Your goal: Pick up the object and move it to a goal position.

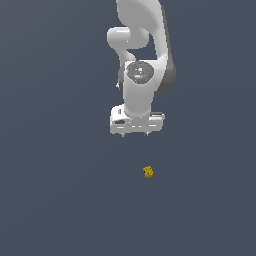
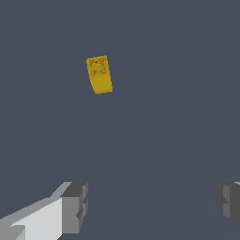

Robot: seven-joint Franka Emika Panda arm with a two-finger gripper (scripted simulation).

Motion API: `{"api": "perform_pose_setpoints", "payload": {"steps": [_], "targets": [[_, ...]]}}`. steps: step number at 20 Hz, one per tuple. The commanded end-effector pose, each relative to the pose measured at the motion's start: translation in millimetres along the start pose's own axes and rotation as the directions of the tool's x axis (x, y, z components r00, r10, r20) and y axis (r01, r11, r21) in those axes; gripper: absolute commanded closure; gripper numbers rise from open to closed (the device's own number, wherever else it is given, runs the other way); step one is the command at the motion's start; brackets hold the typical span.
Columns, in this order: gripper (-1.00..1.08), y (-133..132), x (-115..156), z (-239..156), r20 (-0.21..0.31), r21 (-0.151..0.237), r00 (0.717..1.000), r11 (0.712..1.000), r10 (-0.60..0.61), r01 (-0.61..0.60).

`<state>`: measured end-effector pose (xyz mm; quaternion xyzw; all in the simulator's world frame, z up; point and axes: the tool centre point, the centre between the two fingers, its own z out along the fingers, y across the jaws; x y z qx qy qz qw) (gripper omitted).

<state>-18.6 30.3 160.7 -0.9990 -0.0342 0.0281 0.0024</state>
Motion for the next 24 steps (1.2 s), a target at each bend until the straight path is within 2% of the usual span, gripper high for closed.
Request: {"api": "perform_pose_setpoints", "payload": {"steps": [1, 9, 15, 24], "targets": [[-0.92, 0, 0, 0, 0.0, 0.0, 1.0, 1.0, 0.0, 0.0], [-0.92, -9, -5, 11, 0.034, 0.006, 0.999, 1.0, -0.001, 0.0], [-0.92, -10, -4, 12, 0.034, 0.006, 0.999, 1.0, -0.003, 0.002], [-0.92, -18, 22, 23, 0.017, 0.001, 0.999, 0.999, -0.039, 0.039]]}}
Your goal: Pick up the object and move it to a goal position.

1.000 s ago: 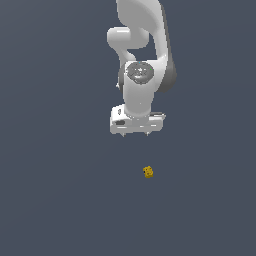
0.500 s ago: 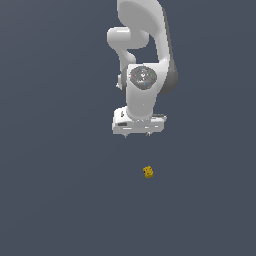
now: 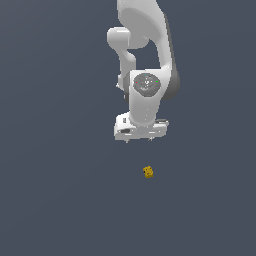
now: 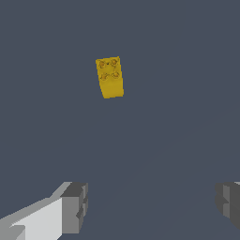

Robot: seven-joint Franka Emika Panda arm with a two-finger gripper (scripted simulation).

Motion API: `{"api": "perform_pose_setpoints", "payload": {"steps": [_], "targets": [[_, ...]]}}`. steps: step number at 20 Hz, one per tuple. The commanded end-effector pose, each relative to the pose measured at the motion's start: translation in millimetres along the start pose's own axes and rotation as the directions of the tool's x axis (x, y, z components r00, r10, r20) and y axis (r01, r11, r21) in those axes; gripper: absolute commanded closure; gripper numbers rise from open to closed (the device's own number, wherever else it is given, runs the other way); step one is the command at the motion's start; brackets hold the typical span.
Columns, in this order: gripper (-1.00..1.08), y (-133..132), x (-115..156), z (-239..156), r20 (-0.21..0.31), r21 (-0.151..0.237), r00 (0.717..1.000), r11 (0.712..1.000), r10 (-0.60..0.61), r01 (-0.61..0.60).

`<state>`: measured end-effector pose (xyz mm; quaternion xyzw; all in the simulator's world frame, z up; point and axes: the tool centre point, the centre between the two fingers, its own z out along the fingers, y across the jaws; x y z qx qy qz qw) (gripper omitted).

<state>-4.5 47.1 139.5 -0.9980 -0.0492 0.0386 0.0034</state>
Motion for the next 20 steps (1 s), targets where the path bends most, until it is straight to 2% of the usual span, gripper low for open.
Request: {"api": "perform_pose_setpoints", "payload": {"steps": [1, 12, 20], "targets": [[-0.92, -3, 11, 5, -0.007, -0.002, 1.0, 1.0, -0.015, 0.015], [-0.92, -25, 72, 40, -0.052, -0.016, 0.993, 0.994, -0.107, 0.106], [-0.92, -35, 95, 57, -0.071, -0.021, 0.987, 0.99, -0.144, 0.143]]}}
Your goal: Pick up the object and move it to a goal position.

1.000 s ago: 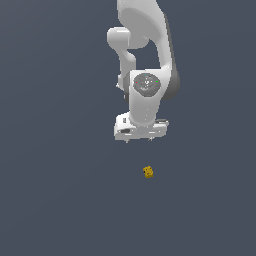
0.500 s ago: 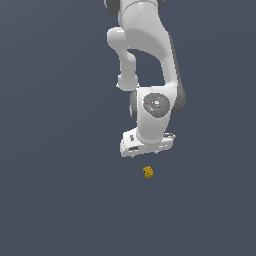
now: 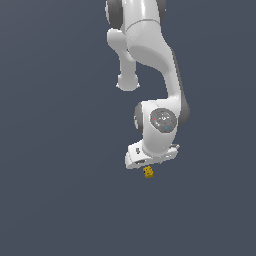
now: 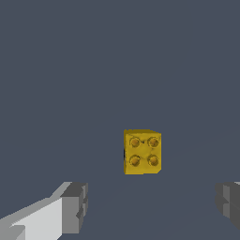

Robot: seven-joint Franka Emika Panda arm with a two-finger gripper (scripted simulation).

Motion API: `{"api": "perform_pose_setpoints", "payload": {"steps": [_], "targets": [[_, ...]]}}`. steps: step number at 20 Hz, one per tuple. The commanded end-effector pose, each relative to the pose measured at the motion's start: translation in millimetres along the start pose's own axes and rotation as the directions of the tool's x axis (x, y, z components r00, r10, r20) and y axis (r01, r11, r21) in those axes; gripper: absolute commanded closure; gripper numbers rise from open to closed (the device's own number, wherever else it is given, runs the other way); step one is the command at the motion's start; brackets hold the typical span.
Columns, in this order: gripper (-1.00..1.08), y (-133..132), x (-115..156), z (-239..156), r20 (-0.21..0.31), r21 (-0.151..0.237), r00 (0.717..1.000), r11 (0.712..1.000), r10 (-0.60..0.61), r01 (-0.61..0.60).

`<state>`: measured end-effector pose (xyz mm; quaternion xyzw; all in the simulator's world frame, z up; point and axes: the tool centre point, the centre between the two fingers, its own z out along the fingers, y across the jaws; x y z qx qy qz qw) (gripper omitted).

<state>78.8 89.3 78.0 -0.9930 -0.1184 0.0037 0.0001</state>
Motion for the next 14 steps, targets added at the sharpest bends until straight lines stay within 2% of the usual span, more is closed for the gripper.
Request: {"api": "perform_pose_setpoints", "payload": {"steps": [1, 9, 14], "targets": [[-0.92, -1, 5, 4, -0.005, -0.001, 1.0, 1.0, -0.008, 0.008], [-0.92, -2, 6, 9, -0.006, -0.001, 1.0, 1.0, -0.01, 0.01], [-0.92, -2, 6, 31, -0.006, -0.001, 1.0, 1.0, -0.011, 0.011]]}}
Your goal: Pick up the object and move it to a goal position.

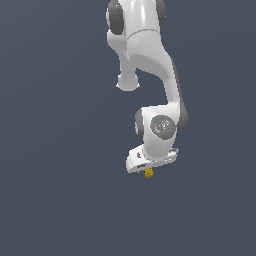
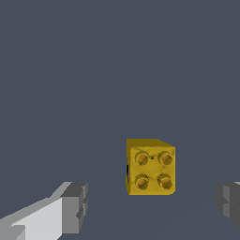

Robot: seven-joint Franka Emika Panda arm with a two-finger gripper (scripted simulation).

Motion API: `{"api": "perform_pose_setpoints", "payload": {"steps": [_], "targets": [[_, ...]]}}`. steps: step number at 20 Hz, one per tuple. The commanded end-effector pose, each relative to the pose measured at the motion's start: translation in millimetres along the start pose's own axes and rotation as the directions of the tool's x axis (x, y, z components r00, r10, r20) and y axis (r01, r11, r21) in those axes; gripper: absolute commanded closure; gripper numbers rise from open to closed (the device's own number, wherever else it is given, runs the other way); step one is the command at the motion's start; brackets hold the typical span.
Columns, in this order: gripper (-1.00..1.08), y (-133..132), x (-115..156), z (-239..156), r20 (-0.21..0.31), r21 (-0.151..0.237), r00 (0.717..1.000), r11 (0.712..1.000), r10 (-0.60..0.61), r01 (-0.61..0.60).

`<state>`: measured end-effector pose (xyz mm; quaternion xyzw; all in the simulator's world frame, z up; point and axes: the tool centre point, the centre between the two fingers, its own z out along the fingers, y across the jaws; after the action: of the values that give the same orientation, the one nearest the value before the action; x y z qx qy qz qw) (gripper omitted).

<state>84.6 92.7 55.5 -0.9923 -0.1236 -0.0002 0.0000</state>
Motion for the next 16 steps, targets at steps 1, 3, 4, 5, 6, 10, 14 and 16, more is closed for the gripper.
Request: {"api": "perform_pose_setpoints", "payload": {"steps": [1, 3, 4, 5, 6, 10, 14, 16], "targets": [[-0.92, 0, -1, 14, 0.001, 0.0, 1.0, 1.0, -0.001, 0.001], [-0.92, 0, -1, 25, 0.001, 0.0, 1.0, 1.0, -0.001, 0.001], [-0.92, 0, -1, 28, 0.0, 0.0, 1.0, 1.0, -0.001, 0.001], [-0.92, 0, -1, 31, 0.0, 0.0, 1.0, 1.0, -0.001, 0.001], [-0.92, 0, -1, 33, 0.0, 0.0, 1.0, 1.0, -0.001, 0.001], [-0.92, 0, 1, 34, 0.0, 0.0, 1.0, 1.0, -0.001, 0.001], [1.08, 0, 1, 34, 0.0, 0.0, 1.0, 1.0, -0.001, 0.001], [1.08, 0, 1, 34, 0.0, 0.0, 1.0, 1.0, -0.001, 0.001]]}}
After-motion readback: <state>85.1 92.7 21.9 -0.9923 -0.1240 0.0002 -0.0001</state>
